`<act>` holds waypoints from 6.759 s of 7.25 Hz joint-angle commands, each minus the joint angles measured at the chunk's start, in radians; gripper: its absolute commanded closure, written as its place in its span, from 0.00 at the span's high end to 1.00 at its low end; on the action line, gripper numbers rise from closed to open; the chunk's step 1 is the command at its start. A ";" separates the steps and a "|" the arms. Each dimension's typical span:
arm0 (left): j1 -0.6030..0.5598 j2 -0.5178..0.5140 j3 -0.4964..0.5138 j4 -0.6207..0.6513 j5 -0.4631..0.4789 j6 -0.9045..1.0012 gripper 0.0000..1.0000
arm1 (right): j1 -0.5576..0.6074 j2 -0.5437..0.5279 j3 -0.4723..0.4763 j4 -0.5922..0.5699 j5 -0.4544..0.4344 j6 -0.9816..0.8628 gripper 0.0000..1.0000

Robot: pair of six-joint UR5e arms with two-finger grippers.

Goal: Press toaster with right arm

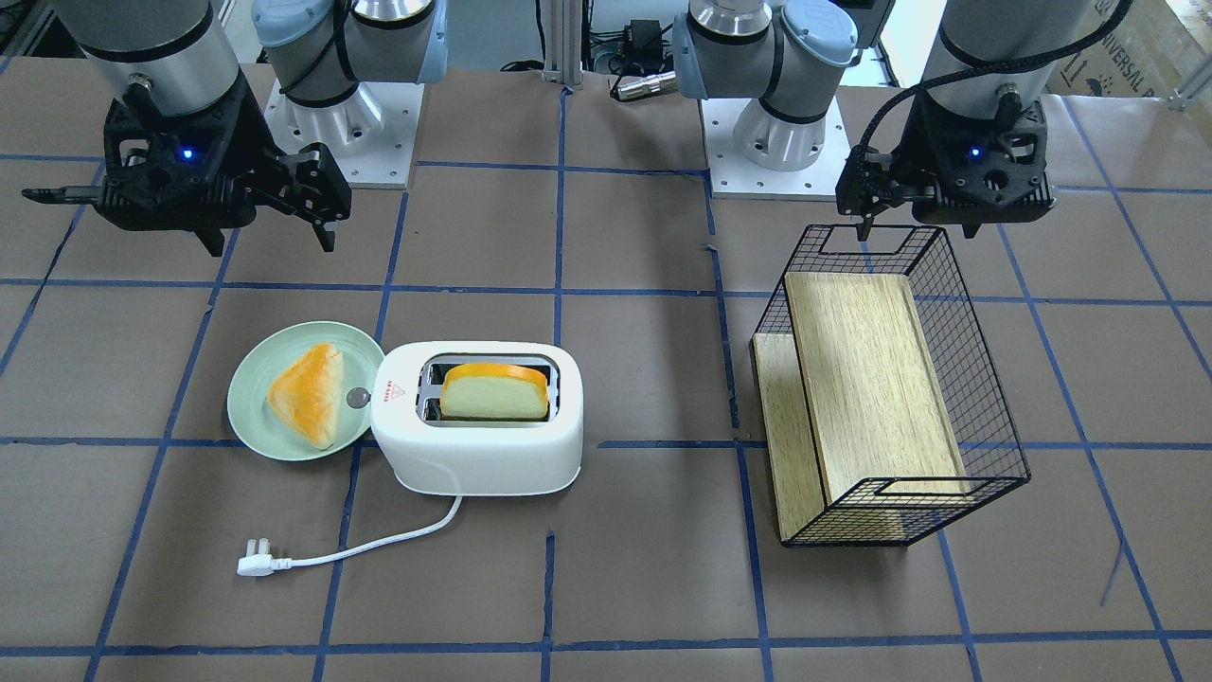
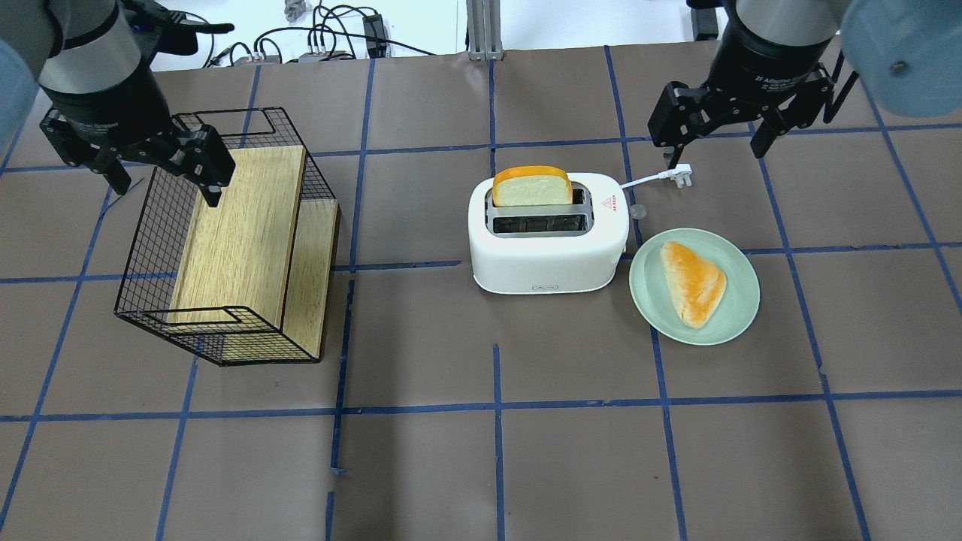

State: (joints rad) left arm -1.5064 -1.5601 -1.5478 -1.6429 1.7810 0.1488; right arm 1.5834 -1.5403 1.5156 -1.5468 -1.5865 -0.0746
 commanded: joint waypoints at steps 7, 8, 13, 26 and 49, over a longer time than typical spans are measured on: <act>0.000 0.000 0.000 0.000 0.000 0.000 1.00 | 0.003 0.000 0.000 -0.006 0.000 0.004 1.00; 0.000 0.000 0.000 0.000 0.000 -0.002 1.00 | 0.003 0.000 0.000 -0.004 0.000 0.004 1.00; 0.000 0.000 0.000 0.000 0.000 0.000 1.00 | 0.001 -0.001 0.000 0.002 -0.003 -0.004 1.00; 0.000 0.000 0.000 0.000 0.000 0.000 1.00 | 0.001 0.117 0.206 -0.351 0.066 -1.161 0.03; 0.000 0.000 0.000 0.000 0.000 0.000 1.00 | 0.009 0.111 0.143 -0.309 0.025 -1.014 0.06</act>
State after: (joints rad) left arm -1.5064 -1.5600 -1.5478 -1.6435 1.7809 0.1478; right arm 1.5909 -1.3897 1.7204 -1.9718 -1.5362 -1.2315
